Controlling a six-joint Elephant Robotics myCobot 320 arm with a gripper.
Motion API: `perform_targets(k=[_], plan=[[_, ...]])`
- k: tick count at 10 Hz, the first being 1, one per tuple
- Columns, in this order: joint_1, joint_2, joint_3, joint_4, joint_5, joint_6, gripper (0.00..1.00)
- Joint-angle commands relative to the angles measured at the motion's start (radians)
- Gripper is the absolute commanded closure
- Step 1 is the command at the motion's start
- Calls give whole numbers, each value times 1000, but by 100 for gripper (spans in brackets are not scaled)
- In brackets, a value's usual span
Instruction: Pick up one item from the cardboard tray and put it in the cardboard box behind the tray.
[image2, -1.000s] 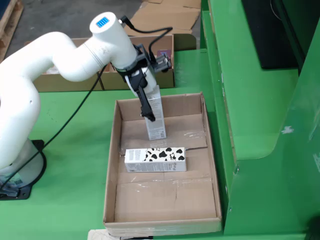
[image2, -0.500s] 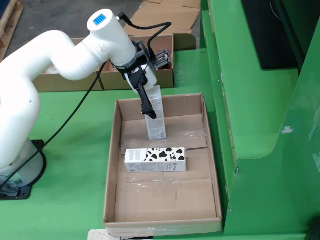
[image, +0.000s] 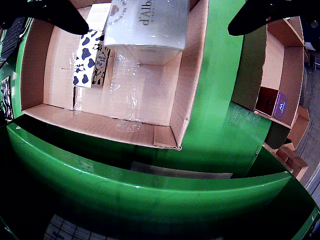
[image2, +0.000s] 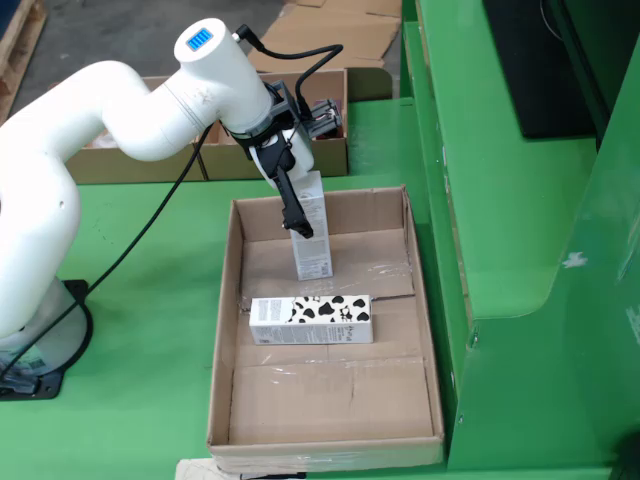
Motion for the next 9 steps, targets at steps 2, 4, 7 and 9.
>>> perform_targets(k=[2,4,7,9], plan=[[-1,26,29,11,-7,-2,0],[-1,26,29,11,-7,-2,0],[-1,26,29,11,-7,-2,0],[-1,26,29,11,-7,-2,20]])
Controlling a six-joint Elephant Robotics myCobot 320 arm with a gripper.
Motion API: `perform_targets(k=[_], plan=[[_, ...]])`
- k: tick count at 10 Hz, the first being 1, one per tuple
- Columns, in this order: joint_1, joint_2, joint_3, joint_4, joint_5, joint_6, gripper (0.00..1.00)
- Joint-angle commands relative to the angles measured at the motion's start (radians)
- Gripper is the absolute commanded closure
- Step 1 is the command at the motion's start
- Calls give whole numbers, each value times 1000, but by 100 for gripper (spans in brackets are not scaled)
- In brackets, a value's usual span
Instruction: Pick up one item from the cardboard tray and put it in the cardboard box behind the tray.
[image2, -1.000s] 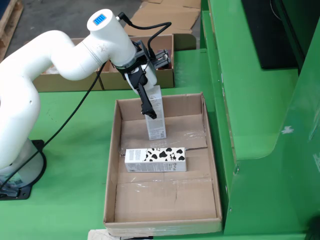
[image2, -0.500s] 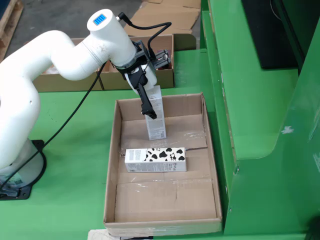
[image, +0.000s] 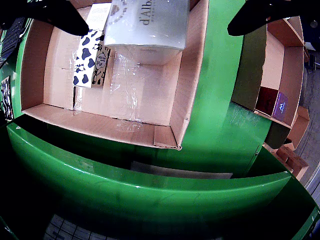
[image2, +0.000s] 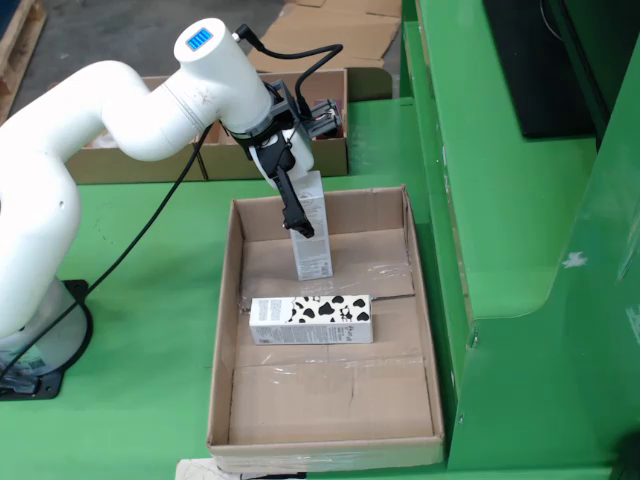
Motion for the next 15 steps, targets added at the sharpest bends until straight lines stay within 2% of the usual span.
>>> perform_targets(k=[1,8,15], plan=[[0,26,29,11,-7,-2,30],[0,26,29,11,-7,-2,100],[0,26,29,11,-7,-2,100]])
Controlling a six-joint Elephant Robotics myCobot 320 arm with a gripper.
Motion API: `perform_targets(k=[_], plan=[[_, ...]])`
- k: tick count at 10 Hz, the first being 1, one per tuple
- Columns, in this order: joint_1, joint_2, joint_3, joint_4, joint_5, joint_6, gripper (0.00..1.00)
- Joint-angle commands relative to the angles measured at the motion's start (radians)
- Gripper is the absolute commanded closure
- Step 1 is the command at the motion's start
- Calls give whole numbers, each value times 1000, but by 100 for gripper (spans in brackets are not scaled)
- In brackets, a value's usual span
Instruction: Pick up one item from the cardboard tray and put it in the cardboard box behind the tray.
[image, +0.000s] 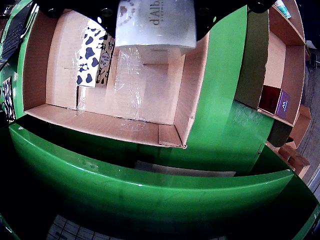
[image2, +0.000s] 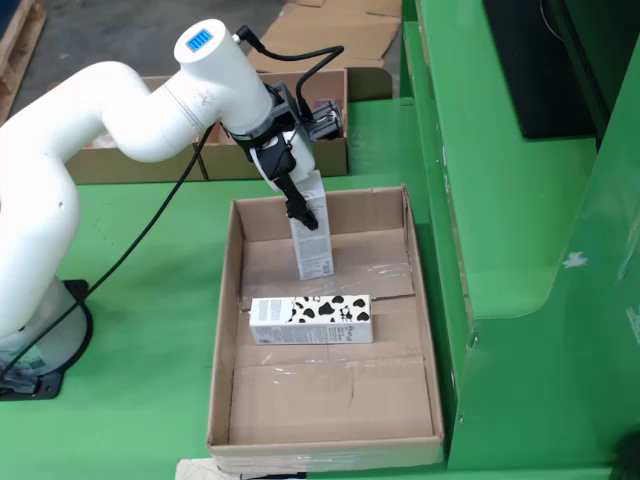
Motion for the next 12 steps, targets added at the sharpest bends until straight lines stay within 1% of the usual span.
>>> perform_targets(k=[1,7,8,9,10,12], plan=[[6,26,29,11,-1,-2,100],[6,26,29,11,-1,-2,100],[-5,-121,465,-274,-17,14,100],[-5,-121,465,-274,-17,14,100],[22,-86,465,-173,-85,16,100],[22,-86,465,-173,-85,16,100]])
